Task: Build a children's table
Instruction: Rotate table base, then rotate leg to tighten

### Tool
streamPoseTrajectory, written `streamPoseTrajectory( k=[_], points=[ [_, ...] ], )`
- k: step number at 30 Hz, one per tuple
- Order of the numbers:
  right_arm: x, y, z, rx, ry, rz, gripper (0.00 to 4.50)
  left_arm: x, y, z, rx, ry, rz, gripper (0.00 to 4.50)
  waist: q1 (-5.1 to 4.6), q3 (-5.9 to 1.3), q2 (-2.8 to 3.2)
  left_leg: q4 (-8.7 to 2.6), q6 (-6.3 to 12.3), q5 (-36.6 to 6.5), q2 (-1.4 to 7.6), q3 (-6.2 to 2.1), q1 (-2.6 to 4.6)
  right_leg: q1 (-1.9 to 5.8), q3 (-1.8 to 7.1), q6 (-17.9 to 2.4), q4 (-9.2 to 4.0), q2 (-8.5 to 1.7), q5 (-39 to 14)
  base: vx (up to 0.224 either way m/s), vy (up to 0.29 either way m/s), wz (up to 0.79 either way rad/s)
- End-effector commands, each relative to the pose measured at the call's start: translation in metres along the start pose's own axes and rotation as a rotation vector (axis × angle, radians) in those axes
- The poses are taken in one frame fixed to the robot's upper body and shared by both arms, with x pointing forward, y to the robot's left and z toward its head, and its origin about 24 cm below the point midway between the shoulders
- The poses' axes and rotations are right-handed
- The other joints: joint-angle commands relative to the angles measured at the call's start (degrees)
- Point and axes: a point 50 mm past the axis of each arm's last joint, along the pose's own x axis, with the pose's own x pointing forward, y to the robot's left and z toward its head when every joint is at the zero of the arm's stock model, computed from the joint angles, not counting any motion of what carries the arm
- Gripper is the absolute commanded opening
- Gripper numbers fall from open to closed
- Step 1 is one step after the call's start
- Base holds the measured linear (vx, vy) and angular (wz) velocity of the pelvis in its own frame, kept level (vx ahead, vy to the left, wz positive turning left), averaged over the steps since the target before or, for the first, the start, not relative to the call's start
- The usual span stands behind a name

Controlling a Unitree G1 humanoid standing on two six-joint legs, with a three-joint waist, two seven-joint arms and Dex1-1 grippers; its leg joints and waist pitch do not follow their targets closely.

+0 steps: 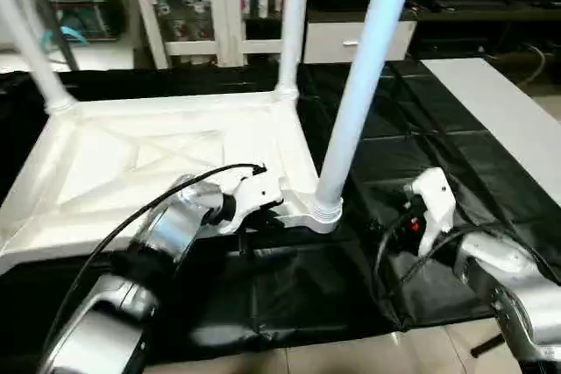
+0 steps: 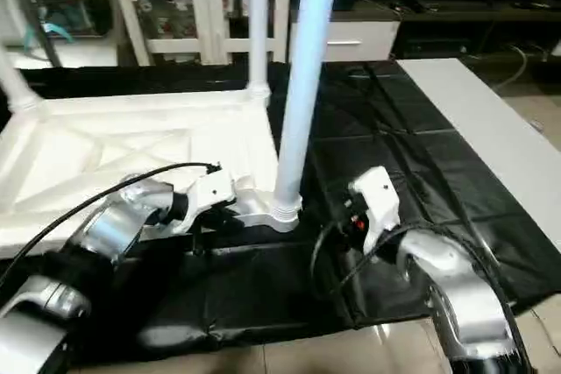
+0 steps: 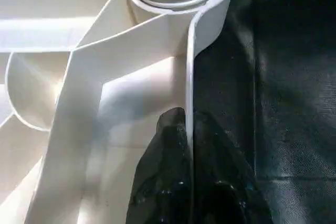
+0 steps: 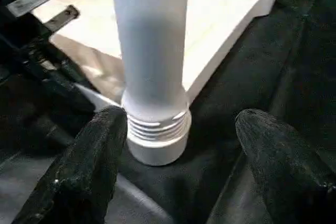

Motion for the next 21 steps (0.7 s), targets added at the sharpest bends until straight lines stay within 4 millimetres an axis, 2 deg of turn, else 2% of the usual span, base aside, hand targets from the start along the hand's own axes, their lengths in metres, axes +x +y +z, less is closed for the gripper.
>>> streamPoseTrajectory(
  k=[1, 2, 3, 4, 5, 7, 8, 9, 13, 15, 17, 18, 19, 20, 21],
  points=[
    [0.003, -0.001, 0.001, -0.019, 0.001, 0.014, 3.57, 0.005, -0.008, -0.021, -0.103, 0.044, 0.04, 0.06, 0.32, -2.07, -1.1, -4.85, 1.59, -19.3, 1.67, -0.84, -0.67, 1.59, 1.29, -6.6, -5.47, -2.63, -30.9, 0.0, 0.0, 0.0],
    [0.005, -0.001, 0.002, -0.022, 0.001, 0.024, 3.57, 0.005, -0.011, -0.016, -0.073, 0.008, 0.026, 0.06, 0.33, -2.31, -1.11, -4.78, 1.65, -18.8, 1.67, -0.8, -0.48, 1.54, 1.24, -6.8, -5.41, -2.59, -29.7, 0.0, 0.0, 0.0],
    [0.006, -0.002, 0.002, -0.023, 0.0, 0.027, 3.57, 0.004, -0.013, -0.014, -0.057, -0.007, 0.021, 0.06, 0.28, -2.35, -1.29, -4.82, 2.05, -17.6, 1.68, -0.66, -0.74, 1.72, 1.32, -7.2, -5.29, -2.43, -27.1, 0.0, 0.0, 0.0],
    [0.007, -0.002, 0.002, -0.023, 0.0, 0.028, 3.57, 0.004, -0.014, -0.013, -0.051, -0.012, 0.02, 0.06, 0.42, -2.49, -1.18, -4.84, 2.15, -16.9, 1.82, -0.67, -0.65, 1.82, 1.35, -7.7, -5.06, -2.5, -25.3, 0.0, 0.0, 0.0],
    [0.01, -0.003, 0.002, -0.028, 0.006, 0.052, 3.57, 0.005, -0.017, -0.009, -0.048, -0.043, -0.012, 0.06, 0.39, -2.68, -1.35, -4.68, 2.63, -15.3, 1.81, -0.46, -0.6, 1.84, 1.37, -8.9, -4.76, -2.34, -21.7, 0.0, 0.0, 0.0],
    [0.013, -0.003, -0.001, -0.031, 0.024, 0.125, 3.57, 0.007, -0.021, -0.008, -0.091, -0.058, -0.047, 0.06, 0.4, -2.81, -1.19, -4.39, 3.46, -12.9, 1.68, -0.19, -0.76, 1.99, 1.41, -10.9, -4.29, -2.24, -17.0, 0.0, 0.0, 0.0],
    [0.014, -0.005, -0.001, -0.036, 0.037, 0.158, 3.57, 0.007, -0.022, -0.008, -0.087, -0.061, -0.071, 0.06, 0.52, -2.91, -1.26, -4.2, 3.75, -12.2, 1.72, -0.05, -0.54, 1.94, 1.43, -11.6, -4.1, -2.23, -15.3, 0.0, 0.0, 0.0],
    [0.015, -0.005, -0.002, -0.037, 0.043, 0.17, 3.57, 0.007, -0.023, -0.007, -0.084, -0.063, -0.081, 0.06, 0.56, -2.94, -1.26, -3.98, 5.07, -9.3, 1.65, 0.04, -0.8, 2.32, 1.4, -13.2, -3.65, -2.19, -11.0, 0.0, 0.0, 0.0],
    [0.018, -0.009, 0.001, -0.068, 0.051, 0.218, 3.57, 0.007, -0.028, -0.003, -0.083, -0.084, -0.14, 0.06, 1.03, -3.26, -1.35, -3.37, 7.29, -3.7, 1.61, 0.24, -0.63, 2.7, 1.39, -15.9, -2.56, -2.17, -2.7, 0.0, 0.0, 0.0],
    [0.02, -0.011, 0.003, -0.076, 0.052, 0.231, 3.57, 0.007, -0.03, -0.001, -0.086, -0.089, -0.154, 0.06, 1.09, -3.32, -1.37, -3.21, 8.39, -2.5, 1.68, 0.28, -0.51, 2.78, 1.31, -17.1, -2.33, -2.2, -1.4, 0.0, 0.0, 0.0],
    [0.023, -0.015, 0.004, -0.096, 0.058, 0.255, 3.57, 0.008, -0.03, 0.0, -0.078, -0.081, -0.175, 0.06, 0.99, -3.19, -1.52, -3.24, 8.56, -3.4, 1.65, 0.33, -0.55, 2.76, 1.28, -17.2, -2.47, -2.21, -3.3, 0.0, 0.0, 0.0],
    [0.023, -0.015, 0.004, -0.096, 0.058, 0.255, 3.57, 0.008, -0.03, 0.0, -0.078, -0.081, -0.175, 0.06, 1.13, -3.15, -1.46, -3.25, 8.35, -3.9, 1.69, 0.38, -0.44, 2.69, 1.29, -17.1, -2.62, -2.31, -4.4, 0.0, 0.0, 0.0],
    [0.023, -0.016, 0.004, -0.108, 0.066, 0.264, 3.57, 0.008, -0.031, 0.0, -0.084, -0.079, -0.185, 0.06, 1.18, -3.06, -1.66, -3.29, 7.97, -4.8, 1.74, 0.41, -0.38, 2.71, 1.37, -16.7, -2.76, -2.29, -5.8, 0.0, 0.0, 0.0],
    [0.024, -0.017, 0.004, -0.112, 0.068, 0.265, 3.57, 0.009, -0.031, 0.0, -0.083, -0.077, -0.187, 0.06, 1.24, -3.01, -1.52, -3.38, 7.68, -5.4, 1.8, 0.36, -0.31, 2.63, 1.34, -16.6, -2.8, -2.37, -6.8, 0.0, 0.0, 0.0],
    [0.025, -0.019, 0.004, -0.124, 0.073, 0.269, 3.57, 0.01, -0.031, -0.001, -0.076, -0.063, -0.201, 0.06, 1.31, -2.95, -1.71, -3.45, 6.87, -6.7, 1.8, 0.35, -0.27, 2.55, 1.37, -16.0, -2.97, -2.3, -8.8, 0.0, 0.0, 0.0]
  ],
)
